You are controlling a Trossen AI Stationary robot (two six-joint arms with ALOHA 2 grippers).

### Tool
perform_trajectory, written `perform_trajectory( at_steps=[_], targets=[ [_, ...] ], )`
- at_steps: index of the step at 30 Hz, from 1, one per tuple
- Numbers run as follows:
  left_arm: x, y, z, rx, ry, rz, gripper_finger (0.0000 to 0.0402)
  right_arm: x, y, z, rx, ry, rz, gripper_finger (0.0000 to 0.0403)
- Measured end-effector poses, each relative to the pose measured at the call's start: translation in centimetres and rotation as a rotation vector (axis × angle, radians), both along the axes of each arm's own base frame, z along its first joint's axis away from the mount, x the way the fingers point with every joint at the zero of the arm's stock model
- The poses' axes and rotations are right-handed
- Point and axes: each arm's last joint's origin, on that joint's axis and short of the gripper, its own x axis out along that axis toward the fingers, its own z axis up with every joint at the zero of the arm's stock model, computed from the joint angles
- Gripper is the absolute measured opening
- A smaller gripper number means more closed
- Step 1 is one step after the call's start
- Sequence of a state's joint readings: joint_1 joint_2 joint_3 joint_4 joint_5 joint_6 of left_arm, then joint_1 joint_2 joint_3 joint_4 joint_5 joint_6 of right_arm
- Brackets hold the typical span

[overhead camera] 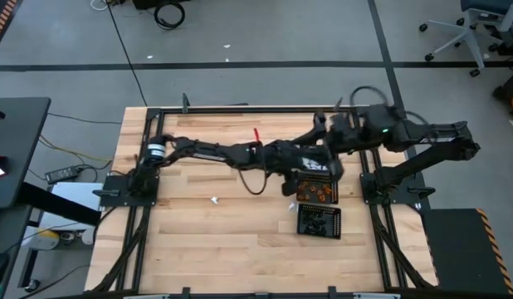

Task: Sort Halloween decoration
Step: Put the white ghost toy into the top black bin

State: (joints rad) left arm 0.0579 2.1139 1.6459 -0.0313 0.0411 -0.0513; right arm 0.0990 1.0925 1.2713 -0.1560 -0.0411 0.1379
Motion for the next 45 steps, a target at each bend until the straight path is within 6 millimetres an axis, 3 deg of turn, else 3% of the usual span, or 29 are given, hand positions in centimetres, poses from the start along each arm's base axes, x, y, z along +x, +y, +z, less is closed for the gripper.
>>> perform_trajectory(
  at_steps=[2, 5, 10, 18, 27, 31, 35, 41, 45],
  targets=[
    [-0.9, -0.7, 0.8, 0.014, 0.003, -0.01, 0.0108, -0.7, -0.1, 1.1, -0.026, -0.094, 0.007, 0.0131],
    [-3.1, -1.4, 0.1, 0.013, 0.061, -0.014, 0.0095, -1.5, -0.2, 2.2, -0.084, -0.192, -0.014, 0.0131],
    [-7.6, -2.3, 0.8, -0.016, 0.017, 0.001, 0.0071, -0.7, -1.0, 1.6, -0.109, -0.155, -0.059, 0.0131],
    [-15.4, -3.7, 1.0, -0.016, 0.019, -0.004, 0.0055, 5.8, -1.2, -2.6, -0.089, 0.005, -0.096, 0.0128],
    [-23.5, -5.5, -1.3, -0.083, 0.084, -0.044, 0.0055, 12.1, -1.1, -6.5, 0.043, -0.016, -0.214, 0.0128],
    [-26.0, -6.0, -2.6, -0.1, 0.141, -0.063, 0.0066, 13.6, -1.1, -7.9, 0.121, -0.006, -0.231, 0.0127],
    [-27.9, -6.6, -3.7, -0.116, 0.189, -0.086, 0.0105, 14.7, -0.7, -9.3, 0.177, 0.033, -0.222, 0.0127],
    [-29.6, -7.0, -5.3, -0.183, 0.203, -0.065, 0.0173, 15.7, 0.4, -11.1, 0.186, 0.099, -0.207, 0.0127],
    [-30.6, -7.2, -6.8, -0.244, 0.156, -0.051, 0.0183, 15.8, 0.8, -11.7, 0.222, 0.145, -0.203, 0.0127]
  ],
)
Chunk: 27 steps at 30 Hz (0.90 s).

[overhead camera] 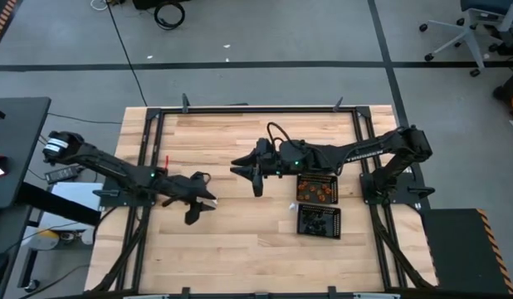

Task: Sort Halloween decoration
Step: Put the white ghost toy into the top black bin

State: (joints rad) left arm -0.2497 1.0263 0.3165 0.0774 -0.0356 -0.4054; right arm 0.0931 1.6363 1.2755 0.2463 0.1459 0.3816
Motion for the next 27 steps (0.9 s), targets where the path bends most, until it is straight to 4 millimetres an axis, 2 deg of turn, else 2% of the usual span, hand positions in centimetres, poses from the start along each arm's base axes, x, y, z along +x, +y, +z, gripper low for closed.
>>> perform_trajectory(
  at_steps=[3, 8, 16, 21, 27],
  targets=[
    [-0.5, -0.2, -0.6, -0.029, -0.114, 0.005, 0.0181, -0.1, 0.1, -0.2, 0.013, 0.031, 0.001, 0.0127],
    [-1.6, -0.7, -1.9, 0.112, -0.245, -0.117, 0.0186, -0.1, 0.2, -0.2, 0.046, 0.029, 0.004, 0.0127],
    [-2.3, -0.1, -3.2, 0.245, -0.218, -0.086, 0.022, -0.1, 0.2, -0.2, 0.067, 0.024, 0.004, 0.0127],
    [-2.6, 0.4, -3.8, 0.263, -0.208, -0.064, 0.0252, -0.1, 0.2, -0.1, 0.065, 0.024, 0.005, 0.0127],
    [-1.7, 0.7, -4.0, 0.287, -0.268, -0.041, 0.0263, -0.1, 0.2, -0.1, 0.066, 0.016, 0.005, 0.0127]
  ],
)
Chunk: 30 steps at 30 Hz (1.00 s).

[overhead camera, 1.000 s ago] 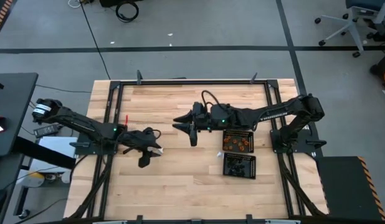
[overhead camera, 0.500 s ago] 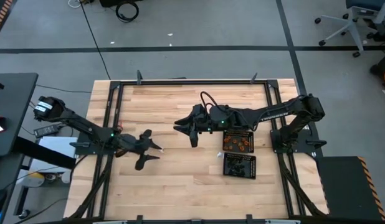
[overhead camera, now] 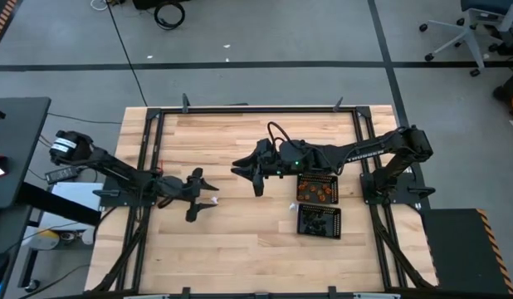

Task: Sort Halloween decoration
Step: Put the white ghost toy into the top black bin

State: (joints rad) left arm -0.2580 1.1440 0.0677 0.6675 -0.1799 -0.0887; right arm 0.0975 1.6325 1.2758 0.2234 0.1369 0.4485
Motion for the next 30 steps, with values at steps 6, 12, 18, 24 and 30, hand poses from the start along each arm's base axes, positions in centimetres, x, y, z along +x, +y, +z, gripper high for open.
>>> perform_trajectory(
  at_steps=[6, 12, 18, 24, 30],
  targets=[
    [1.1, 0.4, -0.9, -0.006, -0.023, 0.039, 0.0263, 0.0, 0.0, 0.1, 0.028, -0.006, 0.004, 0.0127],
    [1.7, 0.3, -2.1, -0.04, -0.015, 0.045, 0.0263, 0.0, 0.1, 0.1, 0.033, -0.009, 0.009, 0.0127],
    [1.7, 0.2, -3.6, -0.051, 0.043, 0.036, 0.0263, 0.0, 0.1, 0.1, 0.043, -0.01, 0.026, 0.0127],
    [1.7, 0.2, -4.5, -0.047, 0.088, 0.041, 0.0263, 0.0, 0.2, 0.2, 0.057, -0.017, 0.047, 0.0127],
    [1.7, 0.2, -5.0, -0.069, 0.107, 0.05, 0.0231, 0.0, 0.2, 0.3, 0.059, -0.027, 0.063, 0.0127]
  ],
)
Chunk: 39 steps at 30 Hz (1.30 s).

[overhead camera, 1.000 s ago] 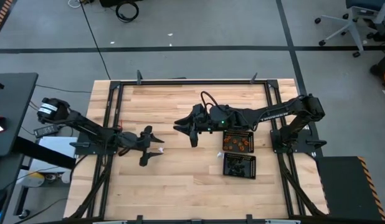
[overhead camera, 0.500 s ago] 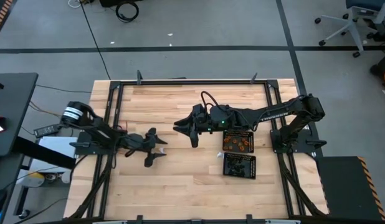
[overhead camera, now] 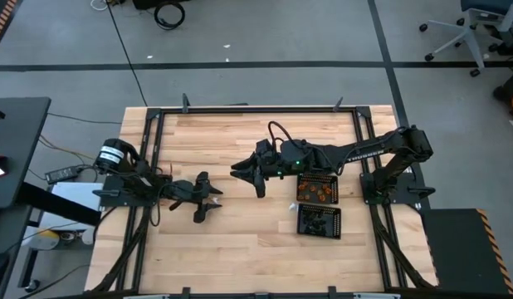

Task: Sort Halloween decoration
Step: Put the white ghost toy into the top black bin

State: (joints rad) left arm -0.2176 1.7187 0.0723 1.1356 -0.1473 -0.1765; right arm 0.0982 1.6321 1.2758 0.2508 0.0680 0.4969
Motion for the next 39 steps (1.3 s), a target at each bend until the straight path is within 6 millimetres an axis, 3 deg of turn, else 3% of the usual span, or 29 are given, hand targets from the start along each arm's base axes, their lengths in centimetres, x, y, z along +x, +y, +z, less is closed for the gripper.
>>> perform_trajectory(
  at_steps=[9, 22, 35, 39],
  targets=[
    [-0.1, 0.0, -0.2, -0.032, 0.022, 0.019, 0.0109, 0.0, 0.1, 0.0, 0.0, -0.003, 0.018, 0.0127],
    [0.0, -0.1, 0.1, -0.064, -0.014, 0.014, 0.0023, 0.0, 0.1, 0.0, 0.0, -0.003, 0.019, 0.0127],
    [0.3, -0.1, 0.6, -0.098, -0.07, 0.032, 0.0005, 0.0, 0.0, 0.0, -0.019, 0.0, 0.02, 0.0127],
    [0.5, 0.0, 0.9, -0.123, -0.103, 0.061, 0.0005, -0.2, 0.1, -1.0, -0.1, 0.11, 0.029, 0.0128]
  ],
)
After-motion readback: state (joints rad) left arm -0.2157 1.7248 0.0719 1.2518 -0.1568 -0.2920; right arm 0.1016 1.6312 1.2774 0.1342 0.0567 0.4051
